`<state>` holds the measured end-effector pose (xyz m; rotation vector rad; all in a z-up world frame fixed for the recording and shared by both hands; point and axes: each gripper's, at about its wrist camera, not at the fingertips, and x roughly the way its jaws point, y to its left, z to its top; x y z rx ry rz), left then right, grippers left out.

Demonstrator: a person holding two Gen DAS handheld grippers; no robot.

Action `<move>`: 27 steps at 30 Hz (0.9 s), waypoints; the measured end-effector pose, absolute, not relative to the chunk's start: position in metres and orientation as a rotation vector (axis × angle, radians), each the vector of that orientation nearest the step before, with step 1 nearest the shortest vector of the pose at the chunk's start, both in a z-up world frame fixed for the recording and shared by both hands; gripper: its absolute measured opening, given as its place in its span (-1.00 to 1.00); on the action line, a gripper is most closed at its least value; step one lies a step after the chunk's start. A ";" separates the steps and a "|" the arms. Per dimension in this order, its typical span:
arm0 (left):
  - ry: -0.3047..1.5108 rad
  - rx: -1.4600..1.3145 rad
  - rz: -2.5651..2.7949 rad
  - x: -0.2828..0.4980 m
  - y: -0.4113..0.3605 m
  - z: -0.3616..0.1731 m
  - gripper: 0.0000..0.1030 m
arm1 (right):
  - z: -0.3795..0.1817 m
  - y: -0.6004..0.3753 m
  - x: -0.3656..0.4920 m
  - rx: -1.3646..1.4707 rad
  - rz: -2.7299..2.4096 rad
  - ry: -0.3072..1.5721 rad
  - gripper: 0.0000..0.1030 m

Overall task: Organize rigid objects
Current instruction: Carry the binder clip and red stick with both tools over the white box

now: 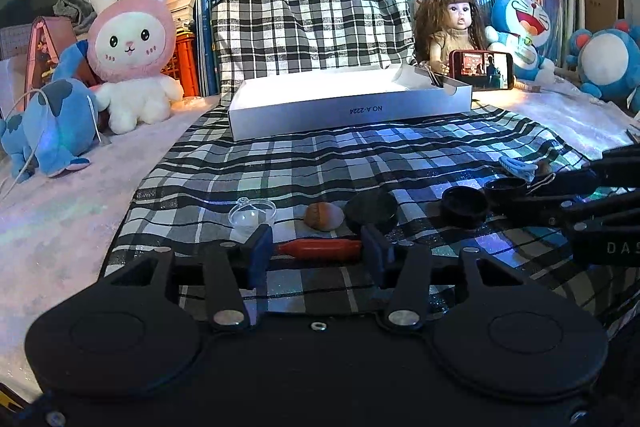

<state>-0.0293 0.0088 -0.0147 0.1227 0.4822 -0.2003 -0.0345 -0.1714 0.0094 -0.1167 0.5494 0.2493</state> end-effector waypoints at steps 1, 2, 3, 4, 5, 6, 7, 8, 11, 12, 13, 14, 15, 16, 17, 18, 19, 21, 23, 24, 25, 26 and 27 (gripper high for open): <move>0.485 0.112 -0.200 -0.029 0.009 -0.015 -0.09 | 0.009 -0.171 -0.035 -0.112 0.247 0.550 0.06; 0.487 0.104 -0.199 -0.029 0.011 -0.015 -0.11 | 0.008 -0.171 -0.035 -0.108 0.243 0.552 0.06; 0.489 0.095 -0.200 -0.029 0.011 -0.015 -0.14 | 0.008 -0.171 -0.035 -0.103 0.240 0.553 0.04; 0.491 0.084 -0.201 -0.030 0.011 -0.015 -0.17 | 0.008 -0.171 -0.035 -0.096 0.239 0.555 -0.16; 0.492 0.076 -0.201 -0.031 0.011 -0.014 -0.17 | 0.009 -0.170 -0.036 -0.086 0.242 0.557 -0.26; 0.491 0.074 -0.201 -0.032 0.011 -0.014 -0.17 | 0.009 -0.170 -0.037 -0.075 0.244 0.559 -0.28; 0.489 0.075 -0.201 -0.034 0.010 -0.014 -0.17 | 0.010 -0.170 -0.038 -0.068 0.243 0.560 -0.28; 0.488 0.077 -0.203 -0.036 0.009 -0.013 -0.17 | 0.010 -0.169 -0.039 -0.061 0.244 0.562 -0.28; 0.487 0.075 -0.220 -0.040 0.005 -0.010 -0.17 | 0.012 -0.166 -0.043 -0.050 0.267 0.567 -0.28; 0.486 0.074 -0.224 -0.041 0.004 -0.008 -0.17 | 0.013 -0.165 -0.045 -0.052 0.275 0.567 -0.28; 0.485 0.073 -0.227 -0.042 0.003 -0.007 -0.17 | 0.014 -0.163 -0.046 -0.055 0.284 0.567 -0.28; 0.482 0.071 -0.229 -0.042 0.002 -0.005 -0.17 | 0.016 -0.162 -0.048 -0.057 0.294 0.567 -0.28; 0.480 0.070 -0.232 -0.043 0.001 -0.003 -0.17 | 0.017 -0.160 -0.049 -0.058 0.303 0.567 -0.28; 0.479 0.068 -0.235 -0.043 0.000 -0.001 -0.17 | 0.019 -0.159 -0.050 -0.057 0.312 0.565 -0.28; 0.477 0.064 -0.238 -0.043 0.000 0.001 -0.17 | 0.021 -0.158 -0.051 -0.057 0.318 0.560 -0.28; 0.475 0.061 -0.240 -0.042 -0.001 0.003 -0.17 | 0.022 -0.156 -0.052 -0.058 0.322 0.554 -0.28; 0.475 0.058 -0.241 -0.042 -0.001 0.005 -0.17 | 0.025 -0.156 -0.053 -0.057 0.324 0.548 -0.28; 0.475 0.049 -0.240 -0.040 0.000 0.009 -0.17 | 0.029 -0.156 -0.053 -0.052 0.324 0.536 -0.28; 0.481 0.038 -0.236 -0.037 0.001 0.013 -0.17 | 0.033 -0.157 -0.050 -0.046 0.313 0.530 -0.28; 0.485 0.030 -0.234 -0.034 0.002 0.014 -0.17 | 0.035 -0.158 -0.048 -0.039 0.305 0.530 -0.28; 0.489 0.021 -0.232 -0.031 0.003 0.016 -0.17 | 0.036 -0.159 -0.046 -0.032 0.298 0.530 -0.28; 0.494 0.014 -0.231 -0.028 0.004 0.018 -0.17 | 0.037 -0.161 -0.044 -0.023 0.288 0.531 -0.28; 0.500 0.006 -0.230 -0.024 0.005 0.020 -0.17 | 0.038 -0.162 -0.041 -0.014 0.277 0.532 -0.28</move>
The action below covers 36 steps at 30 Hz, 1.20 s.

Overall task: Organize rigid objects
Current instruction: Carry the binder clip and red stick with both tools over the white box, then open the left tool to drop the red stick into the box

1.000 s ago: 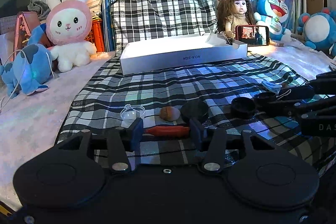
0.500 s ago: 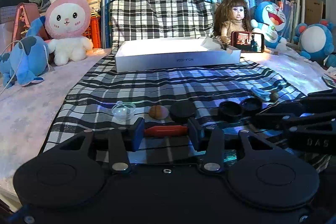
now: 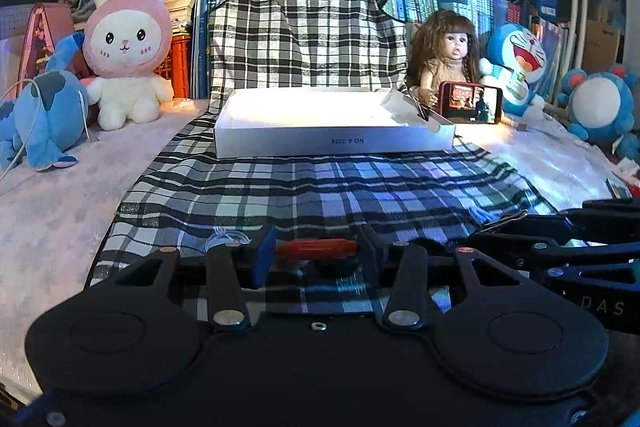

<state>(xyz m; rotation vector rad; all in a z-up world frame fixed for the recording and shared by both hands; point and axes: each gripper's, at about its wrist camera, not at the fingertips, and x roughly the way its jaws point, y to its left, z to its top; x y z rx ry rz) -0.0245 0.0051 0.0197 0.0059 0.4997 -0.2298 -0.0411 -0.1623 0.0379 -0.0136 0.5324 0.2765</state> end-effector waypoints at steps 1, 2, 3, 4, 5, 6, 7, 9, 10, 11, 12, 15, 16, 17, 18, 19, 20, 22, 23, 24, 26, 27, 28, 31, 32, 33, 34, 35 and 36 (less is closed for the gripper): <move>0.505 0.002 -0.230 -0.021 0.006 0.021 -0.17 | 0.039 -0.164 -0.038 -0.003 0.261 0.534 -0.28; 0.509 -0.001 -0.228 -0.017 0.006 0.022 -0.17 | 0.039 -0.166 -0.035 0.007 0.247 0.536 -0.28; 0.513 -0.004 -0.226 -0.013 0.006 0.023 -0.17 | 0.040 -0.168 -0.032 0.019 0.233 0.539 -0.28; 0.517 -0.006 -0.224 -0.010 0.006 0.024 -0.17 | 0.040 -0.171 -0.028 0.034 0.222 0.543 -0.28; 0.524 -0.008 -0.222 -0.005 0.006 0.026 -0.17 | 0.041 -0.173 -0.025 0.049 0.214 0.546 -0.28; 0.535 -0.012 -0.219 0.002 0.006 0.027 -0.17 | 0.042 -0.176 -0.020 0.065 0.207 0.549 -0.28; 0.544 -0.017 -0.216 0.006 0.006 0.028 -0.17 | 0.043 -0.178 -0.017 0.077 0.202 0.550 -0.28; 0.564 -0.036 -0.213 0.018 0.007 0.031 -0.17 | 0.046 -0.183 -0.007 0.100 0.186 0.551 -0.28; 0.572 -0.050 -0.212 0.025 0.008 0.034 -0.17 | 0.048 -0.186 -0.002 0.110 0.178 0.550 -0.28; 0.578 -0.062 -0.212 0.031 0.009 0.036 -0.17 | 0.050 -0.188 0.003 0.118 0.171 0.547 -0.28; 0.580 -0.074 -0.213 0.036 0.010 0.038 -0.17 | 0.052 -0.190 0.007 0.127 0.163 0.544 -0.29; 0.584 -0.103 -0.209 0.054 0.012 0.045 -0.17 | 0.057 -0.197 0.025 0.163 0.151 0.548 -0.29; 0.583 -0.107 -0.207 0.060 0.012 0.048 -0.17 | 0.058 -0.198 0.029 0.171 0.149 0.551 -0.29; 0.583 -0.107 -0.205 0.065 0.012 0.050 -0.17 | 0.059 -0.199 0.035 0.175 0.150 0.553 -0.29; 0.585 -0.106 -0.206 0.070 0.012 0.052 -0.17 | 0.060 -0.199 0.041 0.173 0.152 0.555 -0.29; 0.588 -0.109 -0.212 0.076 0.012 0.055 -0.17 | 0.061 -0.199 0.047 0.167 0.157 0.560 -0.29; 0.591 -0.113 -0.219 0.080 0.012 0.057 -0.17 | 0.062 -0.199 0.052 0.165 0.164 0.565 -0.29; 0.600 -0.126 -0.232 0.090 0.012 0.061 -0.17 | 0.065 -0.201 0.064 0.170 0.177 0.583 -0.29; 0.604 -0.132 -0.233 0.095 0.013 0.063 -0.17 | 0.066 -0.202 0.070 0.171 0.178 0.590 -0.29; 0.607 -0.133 -0.235 0.101 0.012 0.065 -0.17 | 0.068 -0.202 0.076 0.169 0.174 0.594 -0.29; 0.611 -0.133 -0.237 0.113 0.012 0.069 -0.17 | 0.071 -0.203 0.088 0.157 0.161 0.599 -0.29; 0.613 -0.134 -0.237 0.119 0.012 0.071 -0.17 | 0.072 -0.203 0.094 0.154 0.153 0.601 -0.29; 0.617 -0.135 -0.236 0.125 0.011 0.072 -0.17 | 0.074 -0.203 0.101 0.153 0.148 0.607 -0.29; 0.632 -0.159 -0.248 0.144 0.012 0.077 -0.17 | 0.078 -0.205 0.121 0.167 0.142 0.628 -0.29; 0.637 -0.175 -0.255 0.153 0.013 0.079 -0.17 | 0.079 -0.206 0.128 0.167 0.141 0.636 -0.29; 0.642 -0.182 -0.262 0.159 0.013 0.080 -0.17 | 0.080 -0.206 0.135 0.165 0.141 0.644 -0.29; 0.654 -0.184 -0.271 0.169 0.013 0.081 -0.17 | 0.081 -0.206 0.142 0.164 0.140 0.655 -0.29; 0.664 -0.184 -0.275 0.176 0.013 0.081 -0.17 | 0.082 -0.206 0.148 0.163 0.143 0.667 -0.29; 0.677 -0.187 -0.272 0.185 0.012 0.081 -0.17 | 0.082 -0.207 0.156 0.166 0.144 0.680 -0.29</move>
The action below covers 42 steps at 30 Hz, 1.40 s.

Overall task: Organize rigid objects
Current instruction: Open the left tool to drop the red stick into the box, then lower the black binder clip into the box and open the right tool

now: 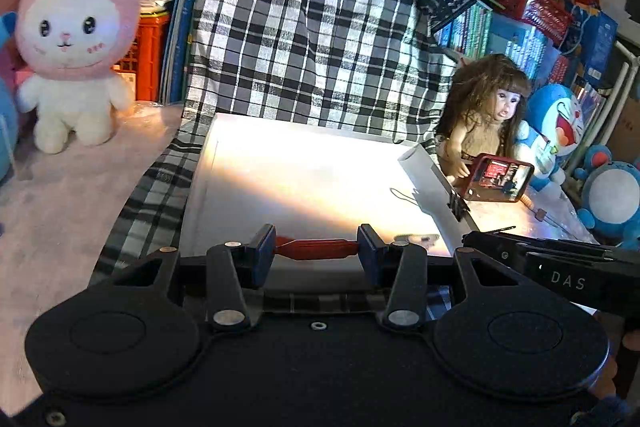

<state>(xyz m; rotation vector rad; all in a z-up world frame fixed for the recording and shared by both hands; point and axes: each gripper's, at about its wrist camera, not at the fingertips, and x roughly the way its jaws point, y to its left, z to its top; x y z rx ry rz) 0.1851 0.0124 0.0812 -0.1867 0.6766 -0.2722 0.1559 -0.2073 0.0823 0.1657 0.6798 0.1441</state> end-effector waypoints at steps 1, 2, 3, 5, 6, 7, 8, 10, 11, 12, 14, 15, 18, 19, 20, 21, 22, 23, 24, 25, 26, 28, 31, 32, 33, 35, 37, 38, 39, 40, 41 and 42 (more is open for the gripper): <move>0.689 -0.190 -0.269 0.193 0.012 0.081 -0.17 | 0.083 -0.208 0.163 0.168 0.143 0.691 -0.29; 0.700 -0.194 -0.269 0.201 0.012 0.080 -0.17 | 0.083 -0.209 0.170 0.170 0.139 0.700 -0.29; 0.710 -0.194 -0.268 0.210 0.011 0.078 -0.17 | 0.083 -0.210 0.177 0.172 0.138 0.709 -0.29; 0.728 -0.192 -0.260 0.226 0.008 0.072 -0.17 | 0.081 -0.211 0.192 0.186 0.135 0.732 -0.29; 0.736 -0.192 -0.254 0.232 0.007 0.070 -0.17 | 0.079 -0.212 0.198 0.191 0.134 0.744 -0.29; 0.745 -0.192 -0.249 0.238 0.005 0.066 -0.17 | 0.076 -0.212 0.204 0.198 0.134 0.757 -0.29; 0.756 -0.195 -0.240 0.245 0.004 0.062 -0.17 | 0.073 -0.211 0.211 0.200 0.134 0.771 -0.29; 0.772 -0.199 -0.221 0.255 0.001 0.054 -0.17 | 0.066 -0.209 0.222 0.188 0.123 0.796 -0.29; 0.780 -0.200 -0.214 0.260 -0.001 0.050 -0.17 | 0.063 -0.208 0.226 0.178 0.114 0.804 -0.29; 0.786 -0.198 -0.211 0.263 -0.002 0.047 -0.17 | 0.060 -0.207 0.230 0.170 0.107 0.810 -0.29; 0.792 -0.190 -0.203 0.269 -0.004 0.041 -0.17 | 0.055 -0.205 0.236 0.159 0.099 0.816 -0.29; 0.793 -0.187 -0.200 0.271 -0.005 0.039 -0.17 | 0.053 -0.205 0.239 0.158 0.097 0.820 -0.29; 0.801 -0.189 -0.191 0.277 -0.006 0.033 -0.17 | 0.047 -0.207 0.245 0.166 0.089 0.827 -0.29; 0.801 -0.190 -0.190 0.278 -0.006 0.033 -0.17 | 0.045 -0.206 0.247 0.165 0.084 0.827 -0.29; 0.802 -0.190 -0.188 0.280 -0.007 0.031 -0.17 | 0.042 -0.206 0.249 0.165 0.081 0.830 -0.29; 0.803 -0.187 -0.188 0.281 -0.007 0.030 -0.17 | 0.041 -0.206 0.251 0.164 0.078 0.832 -0.29; 0.802 -0.182 -0.188 0.282 -0.008 0.029 -0.17 | 0.039 -0.206 0.252 0.162 0.074 0.833 -0.28; 0.801 -0.175 -0.188 0.283 -0.009 0.028 -0.17 | 0.038 -0.206 0.253 0.157 0.069 0.831 -0.28; 0.800 -0.166 -0.187 0.284 -0.010 0.027 -0.17 | 0.037 -0.206 0.254 0.153 0.066 0.829 -0.28; 0.800 -0.159 -0.186 0.285 -0.011 0.026 -0.17 | 0.035 -0.206 0.255 0.150 0.062 0.826 -0.28; 0.800 -0.151 -0.185 0.285 -0.012 0.025 -0.17 | 0.034 -0.206 0.256 0.145 0.056 0.823 -0.28; 0.796 -0.141 -0.184 0.286 -0.014 0.024 -0.17 | 0.032 -0.206 0.257 0.140 0.046 0.820 -0.28; 0.797 -0.144 -0.186 0.287 -0.015 0.022 -0.17 | 0.029 -0.206 0.259 0.136 0.043 0.819 -0.28; 0.796 -0.144 -0.186 0.287 -0.015 0.021 -0.17 | 0.028 -0.206 0.260 0.132 0.041 0.820 -0.28; 0.796 -0.144 -0.184 0.288 -0.016 0.020 -0.17 | 0.028 -0.205 0.260 0.130 0.040 0.820 -0.28; 0.796 -0.141 -0.185 0.288 -0.016 0.019 -0.17 | 0.026 -0.205 0.261 0.119 0.038 0.823 -0.28; 0.800 -0.139 -0.185 0.288 -0.017 0.017 -0.17 | 0.024 -0.204 0.261 0.107 0.035 0.824 -0.29; 0.800 -0.136 -0.186 0.288 -0.017 0.016 -0.17 | 0.023 -0.204 0.261 0.102 0.035 0.819 -0.29; 0.796 -0.131 -0.186 0.287 -0.018 0.016 -0.17 | 0.023 -0.203 0.260 0.097 0.036 0.815 -0.29; 0.793 -0.124 -0.186 0.287 -0.018 0.015 -0.17 | 0.023 -0.203 0.260 0.095 0.037 0.813 -0.29; 0.791 -0.120 -0.186 0.287 -0.018 0.015 -0.17 | 0.023 -0.204 0.260 0.094 0.037 0.813 -0.29; 0.790 -0.119 -0.186 0.287 -0.018 0.014 -0.17 | 0.023 -0.204 0.260 0.095 0.037 0.812 -0.29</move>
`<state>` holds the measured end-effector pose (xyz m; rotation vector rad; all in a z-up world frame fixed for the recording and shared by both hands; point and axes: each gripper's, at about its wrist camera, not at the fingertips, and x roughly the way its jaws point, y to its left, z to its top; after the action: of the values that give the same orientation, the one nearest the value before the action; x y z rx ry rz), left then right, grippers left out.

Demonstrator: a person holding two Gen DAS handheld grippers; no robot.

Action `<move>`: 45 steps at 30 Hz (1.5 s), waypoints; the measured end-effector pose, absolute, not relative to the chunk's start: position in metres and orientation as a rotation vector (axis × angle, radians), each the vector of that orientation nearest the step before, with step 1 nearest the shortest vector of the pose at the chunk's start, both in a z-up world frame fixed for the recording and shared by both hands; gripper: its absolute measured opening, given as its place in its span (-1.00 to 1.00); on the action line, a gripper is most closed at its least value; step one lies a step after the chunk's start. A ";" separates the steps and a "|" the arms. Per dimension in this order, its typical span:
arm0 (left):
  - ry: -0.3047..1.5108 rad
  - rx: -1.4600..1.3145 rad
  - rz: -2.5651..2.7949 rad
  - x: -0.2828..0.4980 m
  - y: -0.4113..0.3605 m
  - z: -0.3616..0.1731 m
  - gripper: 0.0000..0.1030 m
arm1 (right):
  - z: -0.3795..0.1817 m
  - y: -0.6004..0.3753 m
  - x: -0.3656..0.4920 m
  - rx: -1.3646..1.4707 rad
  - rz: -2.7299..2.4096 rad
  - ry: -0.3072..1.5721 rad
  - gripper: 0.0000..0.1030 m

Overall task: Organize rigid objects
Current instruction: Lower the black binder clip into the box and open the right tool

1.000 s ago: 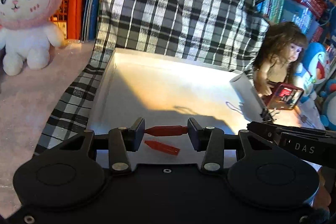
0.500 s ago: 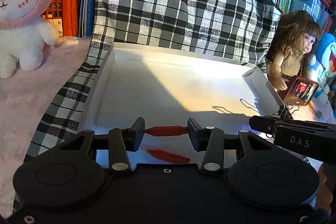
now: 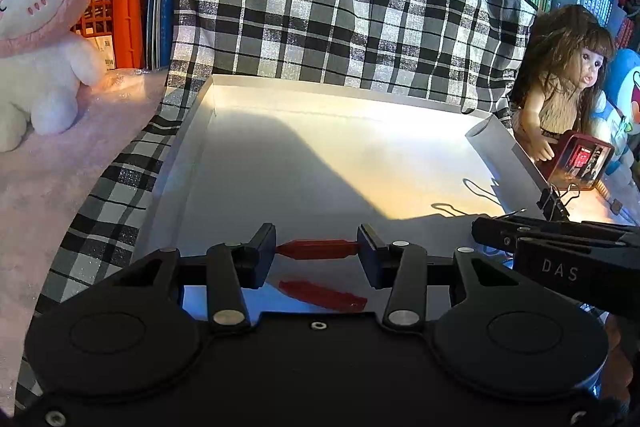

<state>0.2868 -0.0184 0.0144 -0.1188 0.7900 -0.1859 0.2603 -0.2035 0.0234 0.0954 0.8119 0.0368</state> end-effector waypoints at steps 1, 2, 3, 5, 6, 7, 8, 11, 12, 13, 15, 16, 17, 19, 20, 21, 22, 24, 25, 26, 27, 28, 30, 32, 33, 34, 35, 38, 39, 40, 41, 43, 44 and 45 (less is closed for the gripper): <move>0.789 -0.117 -0.187 0.287 -0.018 0.014 -0.17 | 0.023 -0.204 0.260 0.096 0.037 0.811 -0.29; 0.788 -0.113 -0.189 0.286 -0.019 0.014 -0.17 | 0.023 -0.204 0.260 0.096 0.037 0.810 -0.29; 0.787 -0.111 -0.190 0.286 -0.019 0.014 -0.17 | 0.023 -0.204 0.260 0.095 0.037 0.809 -0.29; 0.787 -0.110 -0.189 0.286 -0.018 0.014 -0.16 | 0.023 -0.204 0.260 0.094 0.037 0.808 -0.29; 0.787 -0.110 -0.187 0.286 -0.018 0.014 -0.16 | 0.023 -0.204 0.260 0.094 0.037 0.808 -0.29; 0.787 -0.110 -0.185 0.287 -0.018 0.014 -0.16 | 0.023 -0.204 0.260 0.093 0.037 0.809 -0.28; 0.787 -0.111 -0.184 0.287 -0.017 0.014 -0.16 | 0.023 -0.203 0.260 0.092 0.036 0.809 -0.28; 0.786 -0.110 -0.183 0.287 -0.017 0.014 -0.16 | 0.023 -0.202 0.260 0.089 0.033 0.808 -0.23; 0.785 -0.106 -0.184 0.287 -0.017 0.014 -0.16 | 0.023 -0.202 0.260 0.088 0.033 0.808 -0.23; 0.784 -0.103 -0.184 0.287 -0.018 0.014 -0.16 | 0.023 -0.202 0.260 0.089 0.033 0.806 -0.22; 0.782 -0.101 -0.188 0.286 -0.018 0.014 -0.13 | 0.022 -0.202 0.259 0.098 0.035 0.806 -0.09; 0.782 -0.104 -0.189 0.286 -0.018 0.015 -0.09 | 0.023 -0.202 0.259 0.101 0.035 0.805 0.04; 0.782 -0.109 -0.189 0.286 -0.017 0.015 -0.04 | 0.023 -0.202 0.258 0.102 0.035 0.803 0.07; 0.771 -0.110 -0.186 0.283 -0.017 0.017 0.05 | 0.025 -0.202 0.256 0.102 0.036 0.796 0.07; 0.763 -0.106 -0.183 0.282 -0.016 0.019 0.13 | 0.027 -0.202 0.255 0.104 0.037 0.792 0.07; 0.754 -0.101 -0.181 0.280 -0.017 0.021 0.17 | 0.029 -0.202 0.253 0.106 0.040 0.788 0.07; 0.747 -0.098 -0.182 0.277 -0.016 0.023 0.23 | 0.031 -0.202 0.252 0.108 0.041 0.784 0.09; 0.733 -0.092 -0.192 0.272 -0.016 0.028 0.28 | 0.035 -0.201 0.248 0.111 0.045 0.773 0.13; 0.728 -0.091 -0.194 0.269 -0.016 0.030 0.33 | 0.036 -0.201 0.246 0.112 0.049 0.767 0.16; 0.723 -0.092 -0.196 0.266 -0.016 0.032 0.35 | 0.038 -0.201 0.243 0.110 0.051 0.761 0.17; 0.717 -0.095 -0.201 0.262 -0.015 0.034 0.37 | 0.040 -0.200 0.241 0.108 0.053 0.756 0.20; 0.711 -0.097 -0.207 0.259 -0.015 0.036 0.38 | 0.042 -0.200 0.238 0.105 0.054 0.751 0.23; 0.701 -0.100 -0.215 0.251 -0.015 0.040 0.40 | 0.046 -0.199 0.232 0.097 0.055 0.741 0.30; 0.691 -0.093 -0.226 0.243 -0.016 0.044 0.40 | 0.050 -0.199 0.225 0.085 0.057 0.727 0.37; 0.687 -0.088 -0.230 0.240 -0.017 0.046 0.40 | 0.052 -0.198 0.221 0.078 0.057 0.718 0.42; 0.681 -0.081 -0.234 0.235 -0.018 0.048 0.40 | 0.054 -0.198 0.217 0.071 0.058 0.709 0.45; 0.677 -0.075 -0.238 0.232 -0.019 0.049 0.40 | 0.056 -0.198 0.213 0.065 0.061 0.700 0.46; 0.663 -0.070 -0.252 0.218 -0.021 0.054 0.41 | 0.062 -0.199 0.201 0.070 0.071 0.685 0.51; 0.659 -0.070 -0.257 0.214 -0.020 0.055 0.41 | 0.063 -0.199 0.197 0.075 0.076 0.681 0.53; 0.653 -0.072 -0.263 0.209 -0.020 0.057 0.42 | 0.064 -0.200 0.193 0.077 0.080 0.675 0.55; 0.647 -0.074 -0.269 0.203 -0.020 0.059 0.44 | 0.066 -0.200 0.188 0.076 0.082 0.668 0.56; 0.641 -0.080 -0.278 0.193 -0.020 0.061 0.46 | 0.067 -0.200 0.179 0.068 0.084 0.655 0.61; 0.636 -0.087 -0.287 0.188 -0.019 0.063 0.46 | 0.068 -0.201 0.174 0.066 0.087 0.649 0.61; 0.632 -0.091 -0.293 0.183 -0.018 0.063 0.46 | 0.069 -0.202 0.169 0.069 0.090 0.642 0.63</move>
<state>0.1827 -0.0179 0.0634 -0.0907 0.6325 -0.2928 0.1691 -0.2018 0.0690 0.0689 0.6423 0.0899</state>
